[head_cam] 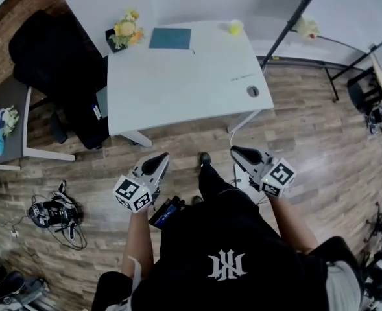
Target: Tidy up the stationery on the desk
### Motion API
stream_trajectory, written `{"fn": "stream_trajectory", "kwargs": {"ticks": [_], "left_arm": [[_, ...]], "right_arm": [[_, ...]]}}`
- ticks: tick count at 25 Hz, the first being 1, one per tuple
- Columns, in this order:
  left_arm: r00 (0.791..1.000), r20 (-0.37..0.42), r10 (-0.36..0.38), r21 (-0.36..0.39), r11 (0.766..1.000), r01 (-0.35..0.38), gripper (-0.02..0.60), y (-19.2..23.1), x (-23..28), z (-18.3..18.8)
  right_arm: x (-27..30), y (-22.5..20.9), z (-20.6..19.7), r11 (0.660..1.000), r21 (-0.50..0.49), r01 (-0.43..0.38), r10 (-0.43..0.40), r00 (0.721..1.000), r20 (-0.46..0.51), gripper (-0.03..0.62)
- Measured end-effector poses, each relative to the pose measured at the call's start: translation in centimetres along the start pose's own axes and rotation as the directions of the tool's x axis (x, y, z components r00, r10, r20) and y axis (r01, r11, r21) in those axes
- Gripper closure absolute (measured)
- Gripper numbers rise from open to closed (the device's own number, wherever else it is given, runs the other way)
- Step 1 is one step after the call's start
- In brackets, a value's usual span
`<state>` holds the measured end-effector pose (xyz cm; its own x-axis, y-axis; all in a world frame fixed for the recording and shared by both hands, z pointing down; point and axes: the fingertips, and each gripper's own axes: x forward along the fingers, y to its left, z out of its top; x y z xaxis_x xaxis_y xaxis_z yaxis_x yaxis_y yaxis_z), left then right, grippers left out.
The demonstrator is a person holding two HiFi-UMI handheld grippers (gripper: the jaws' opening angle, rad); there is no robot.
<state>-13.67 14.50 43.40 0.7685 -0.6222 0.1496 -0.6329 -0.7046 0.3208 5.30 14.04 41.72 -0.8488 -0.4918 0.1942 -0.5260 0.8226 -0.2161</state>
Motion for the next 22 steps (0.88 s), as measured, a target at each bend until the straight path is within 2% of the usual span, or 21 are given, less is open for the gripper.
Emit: {"fn": "stream_trajectory", "kwargs": {"ticks": [4, 9, 12, 18, 22], "left_arm": [[0.999, -0.030, 0.027, 0.021, 0.999, -0.027, 0.584, 3.0, 2.8, 2.9], [0.994, -0.071, 0.085, 0.014, 0.996, -0.084, 0.584, 7.6, 6.6, 5.7], [0.990, -0.078, 0.118, 0.028, 0.993, -0.116, 0.584, 9.3, 9.0, 8.0], [0.978, -0.086, 0.191, 0.025, 0.982, -0.189, 0.584, 12.6, 11.9, 11.4], [0.968, -0.115, 0.225, 0.013, 0.974, -0.225, 0.584, 14.6, 12.3, 12.3]], "right_arm": [[2.5, -4.6, 1.4, 1.000, 0.004, -0.011, 0.011, 1.000, 0.020, 0.548], [6.2, -10.0, 5.1, 0.993, -0.114, -0.034, 0.039, 0.998, 0.041, 0.548], [7.4, -13.2, 6.6, 0.988, -0.139, -0.063, 0.070, 0.996, 0.051, 0.548], [10.0, -18.2, 7.4, 0.975, -0.188, -0.115, 0.119, 0.993, 0.009, 0.548], [11.8, -19.9, 7.2, 0.976, -0.184, -0.118, 0.117, 0.993, -0.017, 0.548]]}}
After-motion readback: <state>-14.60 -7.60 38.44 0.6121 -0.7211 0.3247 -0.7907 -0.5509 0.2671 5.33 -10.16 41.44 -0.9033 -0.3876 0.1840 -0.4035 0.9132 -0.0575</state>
